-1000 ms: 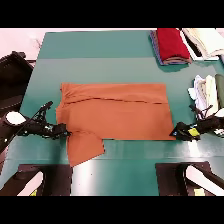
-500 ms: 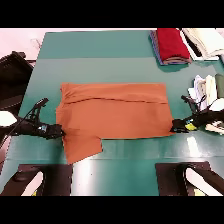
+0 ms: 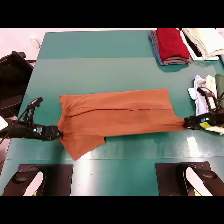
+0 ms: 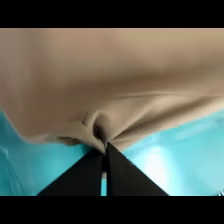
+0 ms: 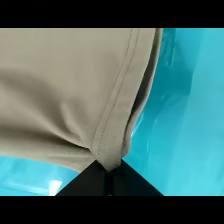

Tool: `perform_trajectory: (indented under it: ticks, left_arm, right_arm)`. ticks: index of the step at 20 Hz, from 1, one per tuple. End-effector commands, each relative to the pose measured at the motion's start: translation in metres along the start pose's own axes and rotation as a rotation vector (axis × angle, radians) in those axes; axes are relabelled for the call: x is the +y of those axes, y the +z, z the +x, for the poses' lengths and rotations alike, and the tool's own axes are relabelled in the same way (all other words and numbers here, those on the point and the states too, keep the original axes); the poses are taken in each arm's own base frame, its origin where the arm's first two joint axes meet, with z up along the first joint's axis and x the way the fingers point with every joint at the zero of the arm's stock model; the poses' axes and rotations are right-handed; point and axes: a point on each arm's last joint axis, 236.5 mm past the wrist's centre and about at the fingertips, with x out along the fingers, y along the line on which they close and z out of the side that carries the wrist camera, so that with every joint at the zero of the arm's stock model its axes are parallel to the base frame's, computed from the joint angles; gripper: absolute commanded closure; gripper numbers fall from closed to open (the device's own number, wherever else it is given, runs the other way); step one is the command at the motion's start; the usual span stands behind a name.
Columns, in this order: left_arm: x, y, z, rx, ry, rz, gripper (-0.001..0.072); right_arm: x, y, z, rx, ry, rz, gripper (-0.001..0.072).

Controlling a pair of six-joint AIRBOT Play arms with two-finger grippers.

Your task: Fold the shirts.

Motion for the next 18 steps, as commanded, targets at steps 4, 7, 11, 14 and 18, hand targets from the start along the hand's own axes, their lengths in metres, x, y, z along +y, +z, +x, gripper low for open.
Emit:
perform_trajectory:
  ticks: [4, 7, 11, 14, 18]
  left_arm:
    - [0.022, 0.116, 0.023, -0.128, 0.044, 0.063, 0.0684]
    - [0.033, 0.17, 0.038, -0.164, 0.059, 0.065, 0.0683]
    - [0.041, 0.209, 0.059, -0.181, 0.041, 0.029, 0.0682]
    - [0.033, 0.22, 0.058, -0.197, 0.006, 0.006, 0.02]
    - [0.013, 0.222, 0.044, -0.176, -0.044, 0.025, 0.0256]
  right_arm:
    - [0.006, 0.096, 0.018, -0.056, -0.009, -0.031, 0.0695]
    - [0.01, 0.136, 0.032, -0.043, -0.001, -0.041, 0.0695]
    - [0.017, 0.174, 0.046, -0.05, 0.082, 0.019, 0.0694]
    - [0.02, 0.2, 0.048, -0.087, 0.174, 0.088, 0.0386]
    - [0.001, 0.199, 0.043, -0.089, 0.262, 0.101, 0.0263]
